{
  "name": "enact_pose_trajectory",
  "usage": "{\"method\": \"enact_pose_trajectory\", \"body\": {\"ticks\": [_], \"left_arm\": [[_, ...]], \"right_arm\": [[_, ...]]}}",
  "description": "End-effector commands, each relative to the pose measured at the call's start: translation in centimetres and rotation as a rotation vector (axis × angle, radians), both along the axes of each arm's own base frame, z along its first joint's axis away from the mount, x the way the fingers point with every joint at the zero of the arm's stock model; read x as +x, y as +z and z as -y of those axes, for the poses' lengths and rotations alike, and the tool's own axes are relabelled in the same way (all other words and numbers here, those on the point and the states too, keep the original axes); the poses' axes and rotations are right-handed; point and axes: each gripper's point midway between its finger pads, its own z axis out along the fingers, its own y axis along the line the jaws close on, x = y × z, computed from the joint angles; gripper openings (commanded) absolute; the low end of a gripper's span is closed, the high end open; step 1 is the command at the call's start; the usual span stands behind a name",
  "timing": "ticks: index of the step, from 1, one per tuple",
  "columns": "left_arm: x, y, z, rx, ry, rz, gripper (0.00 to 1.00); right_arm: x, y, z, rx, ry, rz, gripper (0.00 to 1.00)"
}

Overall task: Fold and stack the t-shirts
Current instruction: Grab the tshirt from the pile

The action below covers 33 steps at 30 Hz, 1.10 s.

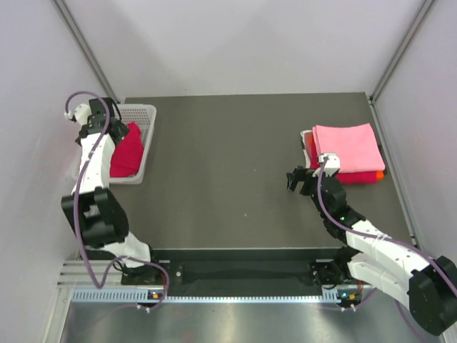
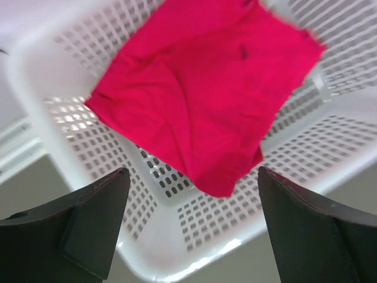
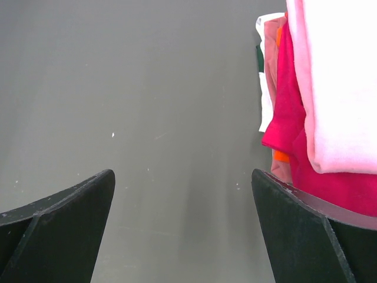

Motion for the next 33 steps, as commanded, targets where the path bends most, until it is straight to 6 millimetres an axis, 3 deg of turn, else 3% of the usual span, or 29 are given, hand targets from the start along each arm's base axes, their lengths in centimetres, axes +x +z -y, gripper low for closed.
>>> {"method": "enact_pose_trajectory", "body": {"ticks": [1, 3, 4, 6, 7, 11, 16, 17, 19, 20, 23, 24, 26, 27, 29, 30, 32, 33], "left_arm": [[2.6, -4.1, -0.2, -0.155, -0.013, -0.040, 0.93], [3.3, -5.8, -0.7, -0.171, 0.015, -0.089, 0.92], [3.4, -8.4, -1.1, -0.177, 0.043, -0.160, 0.91], [3.7, -10.0, -1.6, -0.190, 0.089, -0.198, 0.92], [3.9, -12.1, -1.8, -0.203, 0.098, -0.237, 0.92], [5.1, -15.6, -2.2, -0.244, 0.096, -0.291, 0.91], [4.8, -19.5, -1.7, -0.395, 0.101, -0.316, 0.65], [4.2, -20.7, -1.4, -0.427, 0.110, -0.307, 0.54], [4.2, -20.2, -1.3, -0.484, 0.101, -0.244, 0.36], [3.9, -20.3, -1.3, -0.477, 0.104, -0.232, 0.01], [3.4, -17.7, -2.2, -0.415, 0.148, -0.172, 0.00], [3.7, -15.3, -2.3, -0.397, 0.153, -0.109, 0.00], [3.8, -13.5, -2.1, -0.396, 0.149, -0.047, 0.00], [4.0, -11.0, -2.1, -0.384, 0.151, 0.015, 0.00], [4.6, -7.9, -1.8, -0.364, 0.131, 0.082, 0.00], [4.7, -5.2, -1.4, -0.349, 0.111, 0.138, 0.00], [4.8, -2.6, -0.7, -0.345, 0.071, 0.198, 0.00], [4.3, 0.1, -0.1, -0.334, 0.054, 0.257, 0.00]], "right_arm": [[0.4, 1.5, -0.6, 0.038, 0.014, 0.046, 1.00], [0.4, 1.3, -0.8, 0.038, 0.023, 0.042, 1.00], [0.5, 1.3, -0.8, 0.039, 0.023, 0.043, 1.00], [0.5, 1.2, -1.1, 0.037, 0.035, 0.039, 1.00], [0.5, 1.2, -1.0, 0.037, 0.034, 0.038, 1.00], [0.6, 1.2, -1.0, 0.039, 0.035, 0.039, 1.00], [0.5, 1.3, -1.0, 0.038, 0.035, 0.044, 1.00], [0.5, 1.4, -1.0, 0.040, 0.034, 0.047, 1.00], [0.5, 1.5, -0.9, 0.038, 0.030, 0.047, 1.00], [0.5, 1.5, -0.8, 0.039, 0.025, 0.047, 1.00], [0.4, 1.4, -0.8, 0.041, 0.028, 0.050, 1.00], [0.4, 1.6, -0.8, 0.045, 0.028, 0.054, 1.00], [0.5, 1.5, -0.9, 0.043, 0.031, 0.049, 1.00], [0.5, 1.4, -0.8, 0.040, 0.028, 0.047, 1.00], [0.5, 1.4, -0.8, 0.040, 0.026, 0.046, 1.00], [0.4, 1.3, -0.8, 0.038, 0.028, 0.044, 1.00], [0.4, 1.4, -0.8, 0.039, 0.028, 0.046, 1.00], [0.5, 1.4, -0.7, 0.038, 0.025, 0.046, 1.00]]}}
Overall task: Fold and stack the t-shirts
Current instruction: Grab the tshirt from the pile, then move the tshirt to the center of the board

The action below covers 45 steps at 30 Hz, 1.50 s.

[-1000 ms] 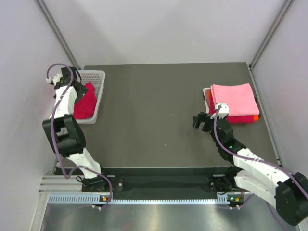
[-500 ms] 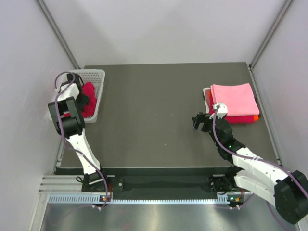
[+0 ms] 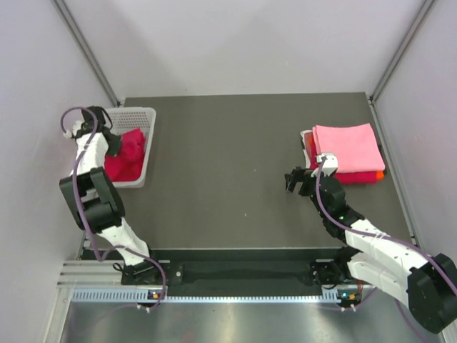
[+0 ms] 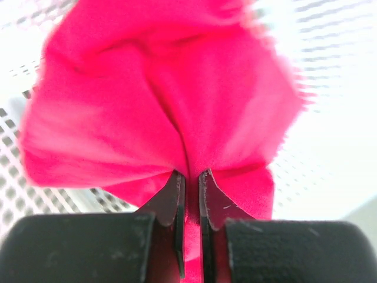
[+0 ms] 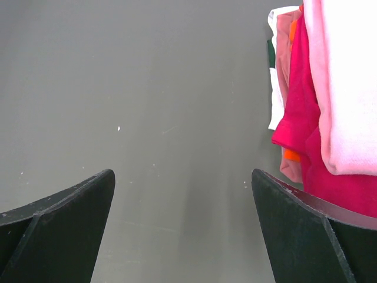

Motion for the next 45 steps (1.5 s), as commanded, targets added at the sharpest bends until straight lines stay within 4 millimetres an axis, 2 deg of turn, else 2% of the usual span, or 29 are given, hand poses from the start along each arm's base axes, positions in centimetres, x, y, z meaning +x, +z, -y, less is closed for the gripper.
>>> {"method": "enact_pose_trajectory", "body": {"ticks": [1, 2, 3, 5, 6, 8, 9, 11, 12, 14, 15, 17, 18, 19, 20, 21, 23, 26, 27, 28, 30, 31, 32, 33, 36, 39, 41, 42, 45], "left_arm": [[0.5, 10.3, 1.5, 0.054, -0.024, 0.276, 0.00], [0.3, 11.8, 2.0, 0.058, -0.037, 0.321, 0.00], [-0.6, 15.0, 2.9, 0.081, -0.052, 0.404, 0.00], [-1.3, 18.0, 4.1, 0.098, -0.074, 0.510, 0.00], [-2.4, 20.9, 5.7, 0.102, -0.106, 0.588, 0.00], [-3.6, 23.3, 8.2, 0.079, -0.146, 0.649, 0.00], [-4.5, 25.2, 11.3, 0.053, -0.216, 0.704, 0.00], [-5.5, 26.5, 14.9, -0.015, -0.285, 0.757, 0.00], [-6.5, 27.7, 18.2, -0.048, -0.361, 0.797, 0.00], [-7.3, 29.1, 22.1, -0.098, -0.439, 0.850, 0.00], [-8.1, 29.7, 25.4, -0.136, -0.516, 0.869, 0.00], [-7.9, 29.6, 28.7, -0.170, -0.595, 0.854, 0.00], [-8.8, 30.6, 31.6, -0.200, -0.674, 0.865, 0.00], [-8.9, 30.6, 33.1, -0.211, -0.716, 0.857, 0.00], [-8.4, 29.6, 34.8, -0.208, -0.761, 0.820, 0.00], [-9.1, 29.9, 36.7, -0.222, -0.817, 0.809, 0.00], [-8.7, 28.1, 38.5, -0.220, -0.880, 0.752, 0.00], [-7.9, 22.8, 38.3, -0.144, -0.893, 0.611, 0.00], [-7.8, 19.4, 37.9, -0.115, -0.892, 0.536, 0.01], [-7.5, 17.8, 37.8, -0.091, -0.899, 0.518, 0.12], [-7.6, 12.3, 36.7, -0.023, -0.913, 0.389, 0.52], [-7.6, 10.6, 36.1, 0.006, -0.907, 0.338, 0.70], [-8.0, 7.7, 35.2, 0.045, -0.912, 0.237, 0.77], [-8.1, 6.2, 34.3, 0.088, -0.901, 0.184, 0.77], [-8.8, 3.2, 32.8, 0.158, -0.919, 0.105, 0.77], [-9.1, 2.3, 32.2, 0.199, -0.936, 0.109, 0.75], [-9.1, 2.0, 32.3, 0.222, -0.984, 0.111, 0.73], [-8.9, 2.0, 32.6, 0.225, -1.004, 0.129, 0.71], [-8.7, 1.9, 33.8, 0.215, -1.080, 0.169, 0.70]], "right_arm": [[0.5, 1.9, -0.1, 0.036, -0.009, 0.061, 1.00], [0.5, 1.8, -0.1, 0.038, -0.008, 0.060, 1.00], [0.5, 1.8, -0.1, 0.037, -0.008, 0.059, 1.00], [0.5, 1.8, -0.1, 0.037, -0.008, 0.059, 1.00], [0.5, 1.8, -0.1, 0.037, -0.008, 0.059, 1.00], [0.6, 1.9, -0.1, 0.036, -0.009, 0.061, 1.00], [0.6, 1.9, -0.1, 0.035, -0.009, 0.061, 1.00], [0.7, 1.8, -0.1, 0.031, -0.012, 0.058, 1.00], [0.7, 1.8, -0.1, 0.031, -0.010, 0.058, 1.00], [0.7, 1.7, -0.2, 0.031, -0.007, 0.056, 1.00], [0.7, 1.8, -0.2, 0.031, -0.007, 0.056, 1.00], [0.7, 1.8, -0.1, 0.032, -0.009, 0.056, 1.00], [0.7, 1.7, -0.1, 0.032, -0.009, 0.054, 1.00], [0.7, 1.7, -0.1, 0.032, -0.010, 0.056, 1.00], [0.7, 1.8, -0.1, 0.032, -0.012, 0.057, 1.00], [0.7, 1.8, 0.0, 0.030, -0.015, 0.058, 1.00], [0.7, 1.8, 0.2, 0.031, -0.026, 0.059, 1.00], [0.7, 2.0, 0.6, 0.034, -0.051, 0.061, 1.00], [0.7, 1.9, 0.8, 0.036, -0.056, 0.060, 1.00], [0.7, 2.0, 0.7, 0.036, -0.055, 0.062, 1.00], [0.7, 2.1, 0.8, 0.038, -0.056, 0.067, 1.00], [0.7, 2.1, 0.8, 0.040, -0.058, 0.068, 1.00], [0.6, 2.1, 0.8, 0.037, -0.057, 0.068, 1.00], [0.6, 2.1, 0.8, 0.036, -0.057, 0.069, 1.00], [0.7, 1.9, 0.7, 0.027, -0.048, 0.064, 1.00], [0.8, 1.1, 0.4, 0.001, -0.034, 0.032, 1.00], [1.1, 0.8, -0.3, -0.013, 0.001, 0.007, 0.94], [1.1, 0.7, -0.7, -0.017, 0.020, -0.001, 0.86], [1.2, 0.0, -1.6, -0.025, 0.064, -0.034, 0.76]]}}
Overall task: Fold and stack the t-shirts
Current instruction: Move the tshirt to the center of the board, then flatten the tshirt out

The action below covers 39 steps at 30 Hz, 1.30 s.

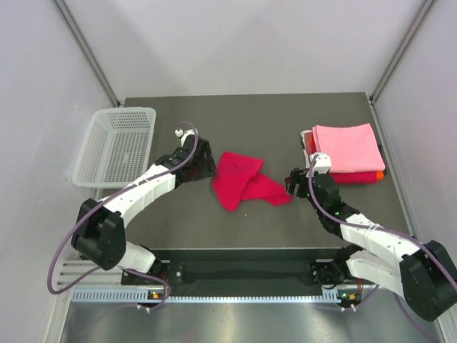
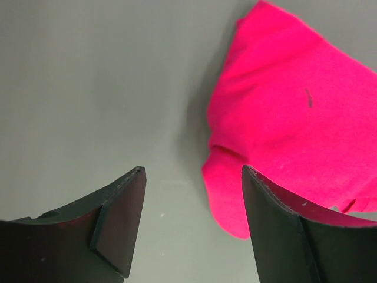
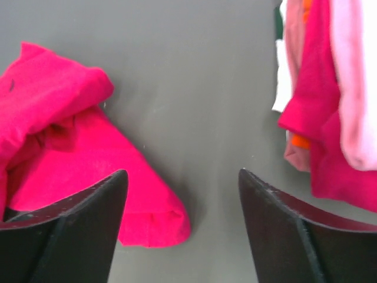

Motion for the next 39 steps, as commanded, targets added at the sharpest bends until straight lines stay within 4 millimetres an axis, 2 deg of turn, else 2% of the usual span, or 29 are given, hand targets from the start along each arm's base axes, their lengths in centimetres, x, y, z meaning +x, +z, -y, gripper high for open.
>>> {"method": "enact_pose_trajectory", "body": {"ticks": [1, 3, 5, 6, 8, 9, 10, 11, 12, 14, 16, 17, 18, 19, 21, 23, 24, 25, 29, 32, 33, 35, 36, 39], "left_arm": [[1.5, 2.0, 1.6, -0.035, -0.116, 0.133, 0.70], [1.2, 1.5, 2.0, -0.047, -0.161, 0.144, 0.70], [2.0, 2.3, 2.2, -0.069, -0.157, 0.209, 0.71], [1.5, 1.2, 2.0, -0.068, -0.156, 0.207, 0.73], [1.9, 2.7, 2.1, -0.107, -0.155, 0.306, 0.77], [1.2, 1.5, 1.6, -0.099, -0.150, 0.303, 0.78], [1.2, 1.7, 1.3, -0.102, -0.145, 0.331, 0.79], [1.3, 3.3, 1.1, -0.125, -0.135, 0.400, 0.79], [0.8, 2.4, 0.4, -0.113, -0.117, 0.403, 0.80], [0.0, 2.9, -0.3, -0.140, -0.099, 0.464, 0.80], [-0.4, 3.2, -0.9, -0.146, -0.084, 0.499, 0.80], [-0.7, 3.7, -1.2, -0.158, -0.073, 0.522, 0.80], [-1.0, 3.2, -1.6, -0.155, -0.062, 0.516, 0.80], [-1.2, 3.3, -1.6, -0.160, -0.063, 0.519, 0.80], [-1.5, 3.9, -2.0, -0.167, -0.052, 0.535, 0.80], [-1.7, 4.6, -2.1, -0.181, -0.047, 0.558, 0.80], [-1.8, 4.5, -2.2, -0.183, -0.045, 0.559, 0.80], [-1.8, 4.7, -2.2, -0.188, -0.046, 0.568, 0.80], [-2.0, 4.9, -2.1, -0.198, -0.054, 0.572, 0.79], [-2.0, 5.0, -1.9, -0.202, -0.063, 0.572, 0.79], [-2.0, 4.9, -1.9, -0.201, -0.065, 0.571, 0.79], [-1.9, 4.7, -1.9, -0.199, -0.061, 0.565, 0.79], [-1.9, 4.5, -1.9, -0.198, -0.060, 0.561, 0.79], [-1.8, 4.5, -1.7, -0.198, -0.065, 0.556, 0.78]], "right_arm": [[1.2, 1.9, -1.7, 0.019, 0.060, 0.023, 0.74], [1.0, 1.2, -1.7, 0.001, 0.066, -0.011, 0.68], [1.0, 1.4, -2.4, -0.011, 0.100, -0.013, 0.65], [0.9, 1.6, -2.7, -0.011, 0.110, -0.005, 0.65], [0.6, 1.2, -2.9, -0.008, 0.110, -0.027, 0.65], [0.7, 1.3, -2.9, -0.003, 0.100, -0.039, 0.62], [0.4, 1.2, -3.0, 0.012, 0.097, -0.058, 0.61], [-0.1, 0.7, -2.9, 0.010, 0.095, -0.093, 0.61], [-0.5, 0.5, -2.9, 0.018, 0.092, -0.108, 0.61], [-1.3, 0.6, -2.6, 0.048, 0.080, -0.128, 0.61], [-2.1, 0.4, -2.2, 0.087, 0.049, -0.156, 0.70], [-2.6, -0.3, -1.8, 0.085, 0.034, -0.189, 0.71], [-2.6, -0.2, -1.8, 0.100, 0.026, -0.192, 0.52], [-3.1, -0.7, -1.7, 0.115, 0.011, -0.226, 0.44], [-3.7, -1.5, -1.5, 0.132, -0.008, -0.274, 0.38], [-4.1, -2.1, -1.6, 0.155, -0.012, -0.305, 0.20], [-4.5, -2.7, -1.5, 0.158, -0.012, -0.321, 0.01], [-4.6, -3.0, -1.6, 0.173, -0.012, -0.333, 0.00], [-5.2, -4.6, -2.1, 0.202, -0.001, -0.372, 0.01], [-5.4, -5.6, -2.1, 0.191, 0.001, -0.398, 0.16], [-5.5, -5.9, -2.0, 0.182, 0.001, -0.403, 0.34], [-4.9, -5.7, -2.2, 0.177, 0.009, -0.377, 0.50], [-4.9, -5.8, -2.2, 0.174, 0.004, -0.378, 0.54], [-4.5, -6.3, -1.9, 0.165, -0.031, -0.395, 0.53]]}}
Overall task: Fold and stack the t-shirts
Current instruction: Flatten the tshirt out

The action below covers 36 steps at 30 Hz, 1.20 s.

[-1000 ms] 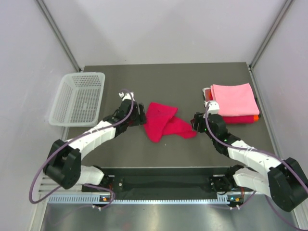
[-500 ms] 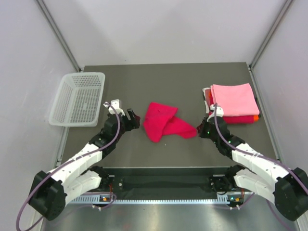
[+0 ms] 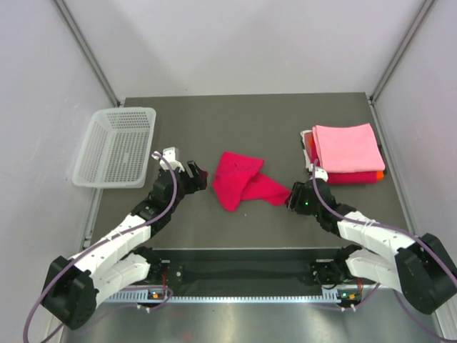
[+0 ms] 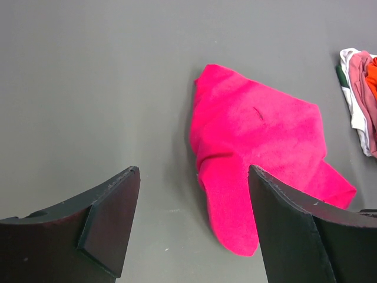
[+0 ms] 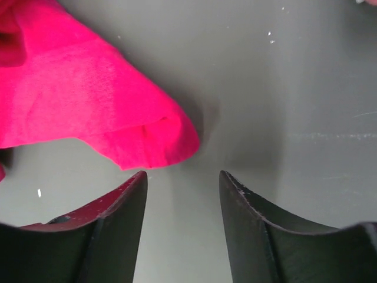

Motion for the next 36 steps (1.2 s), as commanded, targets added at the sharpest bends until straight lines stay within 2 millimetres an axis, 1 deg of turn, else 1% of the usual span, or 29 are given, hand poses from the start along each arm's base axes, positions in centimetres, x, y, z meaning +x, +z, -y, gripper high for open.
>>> {"method": "enact_pose_trajectory", "body": {"ticks": [1, 4, 6, 7, 9, 10, 11, 12, 14, 15, 17, 18, 19, 20, 21, 22, 23, 25, 26, 27, 28, 29, 30, 31, 32, 33, 34, 35, 36], "left_arm": [[0.6, 1.1, 0.5, -0.033, -0.004, 0.046, 0.78], [0.5, 1.1, 0.5, -0.034, -0.004, 0.045, 0.78], [0.6, 1.1, 0.5, -0.033, -0.005, 0.047, 0.78], [0.6, 1.1, 0.6, -0.032, -0.008, 0.047, 0.78], [0.6, 1.0, 0.5, -0.028, -0.007, 0.044, 0.78], [0.6, 0.9, 0.6, -0.028, -0.009, 0.042, 0.78], [0.6, 0.9, 0.7, -0.028, -0.012, 0.042, 0.78], [0.6, 0.9, 0.7, -0.028, -0.015, 0.042, 0.78], [0.7, 0.6, 0.8, -0.025, -0.018, 0.035, 0.78], [0.7, 0.7, 0.9, -0.026, -0.018, 0.036, 0.78], [0.8, 0.4, 0.9, -0.023, -0.019, 0.029, 0.78], [0.8, 0.3, 0.9, -0.020, -0.019, 0.025, 0.78], [0.8, 0.2, 0.9, -0.020, -0.019, 0.024, 0.78], [0.8, 0.3, 1.0, -0.020, -0.021, 0.025, 0.78], [0.9, 0.2, 0.9, -0.019, -0.016, 0.025, 0.78], [0.9, 0.2, 0.9, -0.014, -0.019, 0.024, 0.77], [0.9, 0.2, 0.9, -0.014, -0.020, 0.027, 0.77], [0.9, 0.1, 0.7, -0.010, -0.011, 0.026, 0.77], [0.9, 0.2, 0.7, -0.008, -0.007, 0.030, 0.77], [1.0, 0.2, 0.4, -0.005, 0.004, 0.032, 0.77], [0.9, 0.1, 0.3, -0.003, 0.008, 0.031, 0.77], [1.0, 0.2, 0.2, 0.000, 0.016, 0.032, 0.77], [1.0, 0.2, 0.0, -0.001, 0.025, 0.033, 0.77], [1.0, 0.1, -0.4, 0.004, 0.045, 0.035, 0.77], [1.0, 0.2, -0.6, 0.005, 0.055, 0.037, 0.77], [0.9, 0.2, -0.8, 0.005, 0.067, 0.037, 0.77], [1.0, 0.2, -1.3, 0.012, 0.090, 0.040, 0.77], [1.0, 0.3, -1.6, 0.013, 0.106, 0.043, 0.77], [1.0, 0.4, -1.8, 0.014, 0.114, 0.047, 0.77]], "right_arm": [[1.4, 0.6, -0.6, 0.021, -0.020, 0.034, 0.52], [1.8, 0.1, -0.9, 0.019, -0.017, 0.024, 0.50], [2.2, 0.1, -1.0, 0.012, -0.023, 0.023, 0.50], [2.4, -0.2, -1.1, 0.001, -0.023, 0.015, 0.49], [2.9, 0.0, -1.3, -0.002, -0.027, 0.019, 0.49], [3.0, -0.4, -1.2, -0.016, -0.035, 0.011, 0.49], [3.5, -0.1, -1.3, -0.018, -0.039, 0.016, 0.48], [3.5, -0.6, -1.2, -0.036, -0.045, -0.003, 0.45], [3.9, -0.6, -1.0, -0.064, -0.055, -0.003, 0.34], [4.5, 0.1, -1.2, -0.076, -0.048, 0.013, 0.23], [5.0, 0.8, -0.8, -0.116, -0.054, 0.028, 0.10], [5.6, 2.4, -0.7, -0.148, -0.053, 0.054, 0.00], [6.0, 3.5, -0.6, -0.166, -0.054, 0.074, 0.00], [7.3, 6.2, -1.1, -0.164, -0.057, 0.127, 0.00], [7.2, 7.8, -0.9, -0.200, -0.036, 0.149, 0.00], [7.6, 9.6, -1.2, -0.208, -0.022, 0.185, 0.00], [8.7, 13.5, -2.3, -0.185, 0.000, 0.260, 0.00], [8.1, 17.1, -3.9, -0.213, 0.094, 0.317, 0.00], [8.4, 21.5, -5.3, -0.178, 0.121, 0.394, 0.00], [7.1, 23.0, -7.1, -0.195, 0.210, 0.414, 0.00], [6.4, 24.9, -8.1, -0.186, 0.247, 0.444, 0.00], [5.8, 29.3, -9.4, -0.138, 0.275, 0.517, 0.00], [4.0, 30.6, -11.1, -0.146, 0.356, 0.538, 0.00], [3.2, 32.3, -11.6, -0.141, 0.369, 0.567, 0.00], [2.3, 36.2, -11.9, -0.105, 0.369, 0.627, 0.00], [1.3, 36.8, -11.9, -0.148, 0.379, 0.628, 0.00], [1.1, 38.0, -11.3, -0.157, 0.354, 0.639, 0.00], [1.0, 40.3, -10.2, -0.140, 0.309, 0.662, 0.00], [1.4, 40.4, -7.9, -0.201, 0.220, 0.653, 0.00]]}}
